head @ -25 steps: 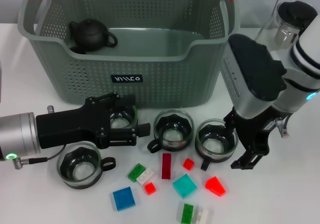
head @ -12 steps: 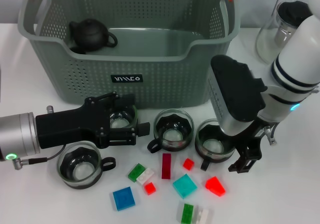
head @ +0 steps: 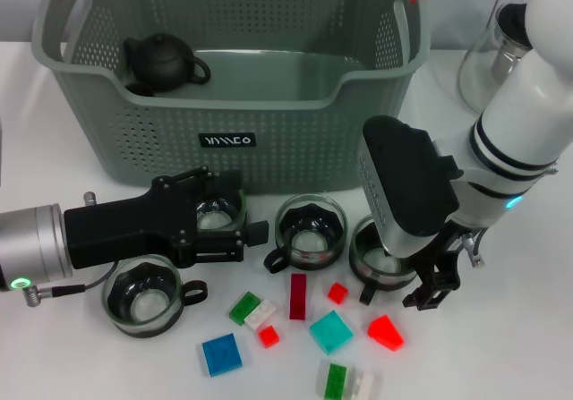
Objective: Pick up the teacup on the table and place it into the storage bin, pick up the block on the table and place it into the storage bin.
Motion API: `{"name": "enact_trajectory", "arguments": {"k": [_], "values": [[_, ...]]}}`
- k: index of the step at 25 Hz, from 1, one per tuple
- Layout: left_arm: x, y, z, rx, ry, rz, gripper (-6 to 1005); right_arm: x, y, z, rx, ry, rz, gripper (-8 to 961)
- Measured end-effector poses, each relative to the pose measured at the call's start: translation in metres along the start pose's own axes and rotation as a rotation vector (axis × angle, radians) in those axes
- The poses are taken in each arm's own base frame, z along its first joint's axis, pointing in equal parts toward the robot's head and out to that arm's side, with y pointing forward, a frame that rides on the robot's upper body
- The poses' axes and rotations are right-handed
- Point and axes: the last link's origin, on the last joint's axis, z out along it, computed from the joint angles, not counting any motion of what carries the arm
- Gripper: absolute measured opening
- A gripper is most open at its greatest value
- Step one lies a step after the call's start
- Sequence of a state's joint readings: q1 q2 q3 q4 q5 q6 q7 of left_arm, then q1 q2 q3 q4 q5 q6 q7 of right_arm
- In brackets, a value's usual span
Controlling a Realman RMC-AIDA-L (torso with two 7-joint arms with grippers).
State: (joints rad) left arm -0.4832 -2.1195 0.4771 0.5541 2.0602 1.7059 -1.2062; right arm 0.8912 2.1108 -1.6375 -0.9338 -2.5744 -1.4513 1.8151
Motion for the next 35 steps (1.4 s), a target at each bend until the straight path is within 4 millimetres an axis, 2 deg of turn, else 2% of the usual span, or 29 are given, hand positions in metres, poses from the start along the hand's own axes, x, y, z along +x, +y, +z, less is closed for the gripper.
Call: {"name": "enact_trajectory", "arguments": {"k": [6,12,25,31,35], "values": [[0.000,0.000,0.000,0.001,-0.001,0.002,927,-0.002,0.002,0.005,-0.004,0.018,0.025,641],[-0.001,-0.001,-0.001,0.008,-0.003,0.002,926,-0.004,0.003,0.002,-0.015,-0.001,0.029,419],[-0.004,0.000,-0.003,0.019,-0.004,0.004,924,-0.003,0.005,0.001,-0.032,-0.007,0.038,54],[-0.004,0.001,-0.003,0.009,0.000,0.004,923,-0.001,0.007,-0.002,-0.044,-0.022,0.054,53],[-0.005,0.003,-0.006,0.005,0.002,0.001,923,0.005,0.006,-0.022,-0.059,-0.077,0.104,53]]}}
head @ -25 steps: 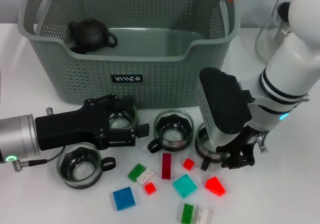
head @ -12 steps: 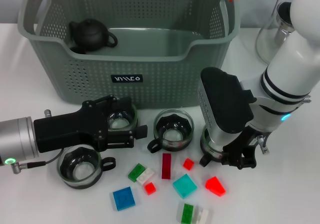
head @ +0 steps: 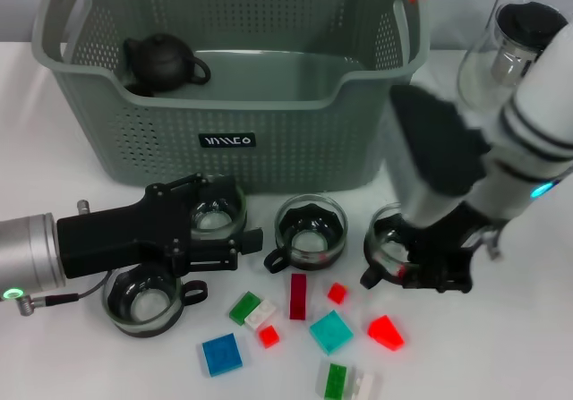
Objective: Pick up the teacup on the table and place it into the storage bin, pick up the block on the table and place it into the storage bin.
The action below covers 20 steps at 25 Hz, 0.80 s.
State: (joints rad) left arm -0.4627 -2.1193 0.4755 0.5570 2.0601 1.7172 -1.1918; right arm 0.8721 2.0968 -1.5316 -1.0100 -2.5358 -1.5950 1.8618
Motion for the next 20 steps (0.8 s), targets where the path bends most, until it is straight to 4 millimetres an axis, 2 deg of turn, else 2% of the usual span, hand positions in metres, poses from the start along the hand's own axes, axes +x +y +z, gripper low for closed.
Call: {"name": "enact_trajectory", "arguments": {"k": [6,11,16,19,20], "values": [[-0.002,0.005,-0.007,-0.014,0.006,-0.001,922,0.007,0.006,-0.066,0.000,-0.174,0.077,53],[-0.004,0.010,-0.013,-0.024,0.012,0.012,921,-0.001,0.008,-0.118,0.042,-0.370,0.115,54],[-0.006,0.012,-0.015,-0.028,0.010,0.024,920,-0.015,0.000,-0.145,0.117,-0.539,0.122,54],[-0.005,0.012,-0.014,-0.037,0.011,0.031,920,-0.028,-0.020,-0.145,0.198,-0.595,0.169,54],[-0.004,0.012,-0.014,-0.040,0.009,0.035,920,-0.028,-0.020,-0.145,0.198,-0.595,0.169,54]]}}
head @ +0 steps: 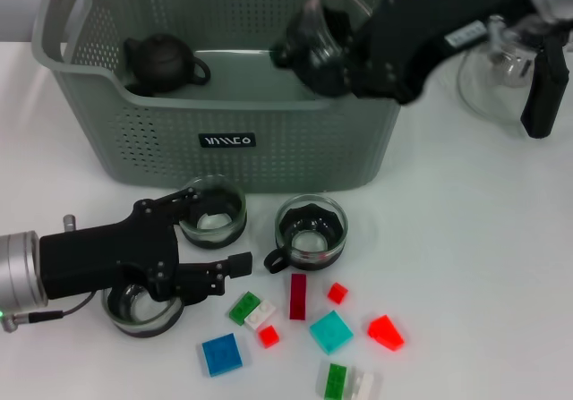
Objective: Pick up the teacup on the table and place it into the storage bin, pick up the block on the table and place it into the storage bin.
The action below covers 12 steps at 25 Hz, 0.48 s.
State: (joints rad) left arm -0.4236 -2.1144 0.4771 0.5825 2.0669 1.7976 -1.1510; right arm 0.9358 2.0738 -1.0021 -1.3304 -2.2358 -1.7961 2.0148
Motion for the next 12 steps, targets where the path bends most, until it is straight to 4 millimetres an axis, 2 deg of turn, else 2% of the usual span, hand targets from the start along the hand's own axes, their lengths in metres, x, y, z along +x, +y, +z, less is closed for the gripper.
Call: {"name": "enact_trajectory", "arguments": {"k": [4,12], "values": [[0.002,-0.001,0.001,-0.007,-0.005,0.009,919,0.000,-0.022,0.016,0.058,-0.024,0.063,53],[0.005,-0.001,0.002,-0.024,-0.003,0.018,918,0.020,-0.069,0.027,0.229,-0.048,0.212,54]]}}
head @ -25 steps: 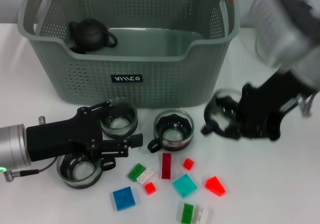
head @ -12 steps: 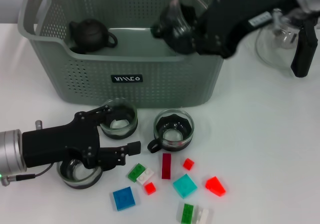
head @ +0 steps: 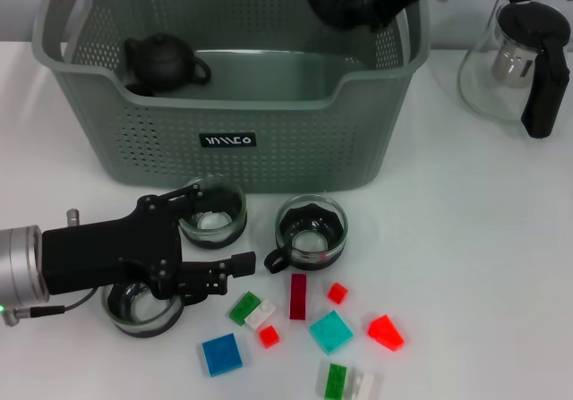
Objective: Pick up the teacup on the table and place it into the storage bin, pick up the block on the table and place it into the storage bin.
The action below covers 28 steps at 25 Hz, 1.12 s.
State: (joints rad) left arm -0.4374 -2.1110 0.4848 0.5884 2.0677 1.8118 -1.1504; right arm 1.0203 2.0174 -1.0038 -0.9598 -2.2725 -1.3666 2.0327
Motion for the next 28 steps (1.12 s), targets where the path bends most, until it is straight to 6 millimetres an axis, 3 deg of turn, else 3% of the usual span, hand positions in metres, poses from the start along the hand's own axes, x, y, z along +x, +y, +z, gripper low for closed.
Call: {"name": "enact_trajectory", "arguments": {"k": [7,17,28], "values": [[0.002,0.000,0.001,-0.013,0.003,0.013,917,0.018,-0.022,0.028,0.117,0.029,0.071,54],[0.003,0.000,0.002,-0.017,0.004,0.026,915,0.025,-0.013,0.066,0.180,0.068,0.038,53],[0.003,-0.001,0.001,-0.013,0.004,0.035,914,0.025,-0.011,0.084,0.234,0.076,0.010,54]]}}
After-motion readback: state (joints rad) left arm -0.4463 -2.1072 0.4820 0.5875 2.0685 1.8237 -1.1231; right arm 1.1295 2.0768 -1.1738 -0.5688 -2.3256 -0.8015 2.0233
